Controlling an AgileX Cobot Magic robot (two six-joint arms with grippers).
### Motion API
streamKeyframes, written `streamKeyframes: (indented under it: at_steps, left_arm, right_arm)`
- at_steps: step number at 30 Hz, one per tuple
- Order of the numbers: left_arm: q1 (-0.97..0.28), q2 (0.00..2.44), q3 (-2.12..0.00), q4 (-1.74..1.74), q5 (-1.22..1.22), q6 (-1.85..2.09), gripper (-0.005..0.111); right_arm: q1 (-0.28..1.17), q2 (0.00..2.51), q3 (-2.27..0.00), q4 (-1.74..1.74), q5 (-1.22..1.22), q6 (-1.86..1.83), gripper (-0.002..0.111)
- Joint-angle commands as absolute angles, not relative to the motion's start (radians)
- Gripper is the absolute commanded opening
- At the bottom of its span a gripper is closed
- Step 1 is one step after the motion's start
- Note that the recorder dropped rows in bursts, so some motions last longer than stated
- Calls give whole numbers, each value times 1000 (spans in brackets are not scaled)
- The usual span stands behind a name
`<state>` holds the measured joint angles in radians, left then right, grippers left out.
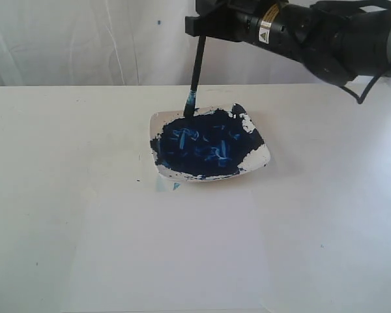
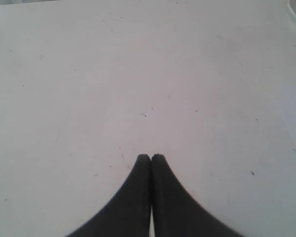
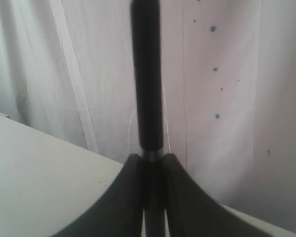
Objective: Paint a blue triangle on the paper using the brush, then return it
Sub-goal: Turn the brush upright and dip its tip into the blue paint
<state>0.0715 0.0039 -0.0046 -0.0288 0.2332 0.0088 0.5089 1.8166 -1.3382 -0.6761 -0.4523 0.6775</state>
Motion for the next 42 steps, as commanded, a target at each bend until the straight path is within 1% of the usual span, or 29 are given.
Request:
streamKeyframes:
  at_steps: [1,8,14,25,30,33,35,36,39,42]
  left_arm:
    - [68,0,0,-36,232,0,0]
    - [68,0,0,-36,232,0,0]
    - [68,0,0,-36,232,0,0]
    - [68,0,0,-36,232,0,0]
    - [68,0,0,-36,232,0,0]
    - [68,0,0,-36,232,0,0]
    - [68,0,0,-36,232,0,0]
    - [68,0,0,-36,232,0,0]
    - [68,0,0,-36,232,0,0]
    - [68,0,0,-36,232,0,0]
  right_arm:
    - [505,1850,-1336,-684,-449,695,0]
    - [505,1917,-1336,-684,-409,730,0]
    - [505,1921,-1336,-684,-389,730,0]
    - [505,1849,-1336,-684,-429,730,0]
    - [505,1775,-1336,-681,-425,778,0]
    - [505,1706,-1336,-712,-342,943,0]
    - [505,1654,-1330,-816,-251,1119,0]
    - [505,1623,-1314,-883,-242,1193,0]
    - [505,1531,-1230,-991,-313,1250,0]
    - [505,1440,-1141,-993,-382,1261,0]
